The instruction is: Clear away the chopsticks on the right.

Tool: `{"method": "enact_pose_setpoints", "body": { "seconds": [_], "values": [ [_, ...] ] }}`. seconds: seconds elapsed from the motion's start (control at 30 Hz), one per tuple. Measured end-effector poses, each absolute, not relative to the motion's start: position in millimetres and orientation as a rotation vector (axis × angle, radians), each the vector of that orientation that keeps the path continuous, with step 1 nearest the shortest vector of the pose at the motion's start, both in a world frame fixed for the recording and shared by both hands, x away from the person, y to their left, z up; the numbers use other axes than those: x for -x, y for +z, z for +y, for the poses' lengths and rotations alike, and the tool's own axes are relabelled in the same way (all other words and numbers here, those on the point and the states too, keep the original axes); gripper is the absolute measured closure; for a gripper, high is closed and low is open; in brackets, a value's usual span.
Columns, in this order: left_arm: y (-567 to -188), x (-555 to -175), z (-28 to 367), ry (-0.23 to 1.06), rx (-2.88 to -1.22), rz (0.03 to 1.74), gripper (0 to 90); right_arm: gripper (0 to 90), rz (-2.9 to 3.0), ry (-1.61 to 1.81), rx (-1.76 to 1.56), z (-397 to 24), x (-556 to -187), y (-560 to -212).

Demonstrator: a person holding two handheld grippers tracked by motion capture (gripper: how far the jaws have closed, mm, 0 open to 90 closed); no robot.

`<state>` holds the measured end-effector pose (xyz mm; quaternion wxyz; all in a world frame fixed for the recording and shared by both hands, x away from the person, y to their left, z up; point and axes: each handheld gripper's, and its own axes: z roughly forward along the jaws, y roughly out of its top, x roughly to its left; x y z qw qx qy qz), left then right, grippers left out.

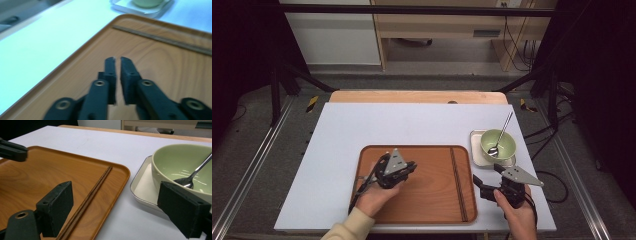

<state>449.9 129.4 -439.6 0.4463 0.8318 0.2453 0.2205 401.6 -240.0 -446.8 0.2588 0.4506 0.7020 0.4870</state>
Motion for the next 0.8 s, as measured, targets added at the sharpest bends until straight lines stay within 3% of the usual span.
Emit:
{"method": "enact_pose_setpoints", "body": {
  "seconds": [0.13, 0.23, 0.53, 0.8],
  "values": [
    [-439.6, -438.6, 163.2, 0.656, -1.99, 0.639, 47.1, 14.8, 1.834, 1.293, -1.221, -242.0, -401.5, -445.2],
    [-441.4, -434.8, 186.9, 0.668, -1.919, 0.695, 31.9, 15.0, 1.807, 1.31, -1.256, -245.9, -402.1, -445.0],
    [-448.6, -434.3, 250.0, 0.714, -1.793, 0.816, 11.6, 10.4, 1.794, 1.3, -1.261, -248.4, -400.7, -441.7],
    [-455.0, -423.4, 287.2, 0.784, -1.716, 0.879, 6.7, 9.7, 1.785, 1.306, -1.28, -251.4, -400.8, -441.3]
  ]
}}
